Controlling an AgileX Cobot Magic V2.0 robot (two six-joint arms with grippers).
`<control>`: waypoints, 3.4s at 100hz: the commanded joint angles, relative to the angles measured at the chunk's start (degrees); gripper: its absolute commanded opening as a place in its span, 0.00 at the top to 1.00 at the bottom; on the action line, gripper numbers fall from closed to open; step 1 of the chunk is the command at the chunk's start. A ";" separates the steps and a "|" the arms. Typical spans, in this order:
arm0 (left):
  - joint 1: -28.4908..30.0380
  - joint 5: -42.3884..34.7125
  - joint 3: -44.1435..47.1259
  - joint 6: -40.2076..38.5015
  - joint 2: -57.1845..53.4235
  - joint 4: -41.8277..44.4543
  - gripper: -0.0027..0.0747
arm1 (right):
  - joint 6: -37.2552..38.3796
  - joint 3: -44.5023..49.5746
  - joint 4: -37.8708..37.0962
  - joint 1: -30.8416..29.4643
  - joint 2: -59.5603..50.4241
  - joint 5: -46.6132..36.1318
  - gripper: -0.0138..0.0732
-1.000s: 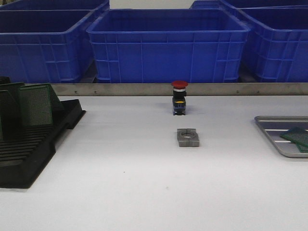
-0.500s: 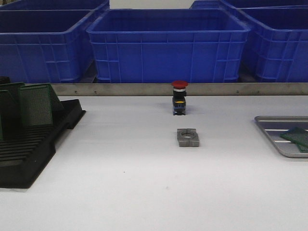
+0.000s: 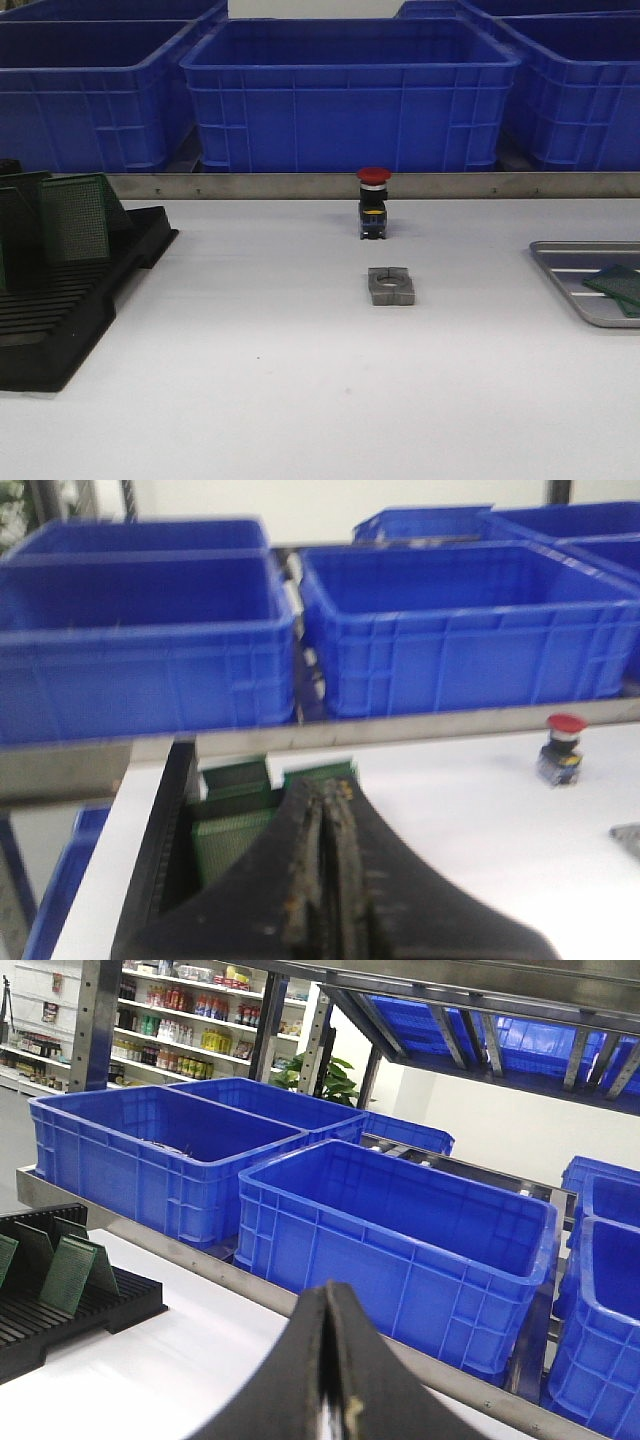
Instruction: Place circuit board on tray
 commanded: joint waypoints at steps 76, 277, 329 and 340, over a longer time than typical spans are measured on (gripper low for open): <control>7.42 3.52 11.53 -11.11 -12.05 8.68 0.99 | -0.13 -1.46 2.09 0.00 0.71 -0.59 0.91; 7.42 3.04 11.41 -11.11 -12.05 8.30 0.99 | 88.07 14.02 -85.02 4.09 -3.82 -31.35 0.91; 7.42 3.04 11.41 -11.11 -12.05 8.30 0.99 | 89.01 14.12 -85.16 4.09 -3.88 -36.61 0.91; 7.42 3.04 11.41 -11.11 -12.05 8.30 0.99 | 89.01 14.07 -85.16 4.09 -3.88 -36.61 0.91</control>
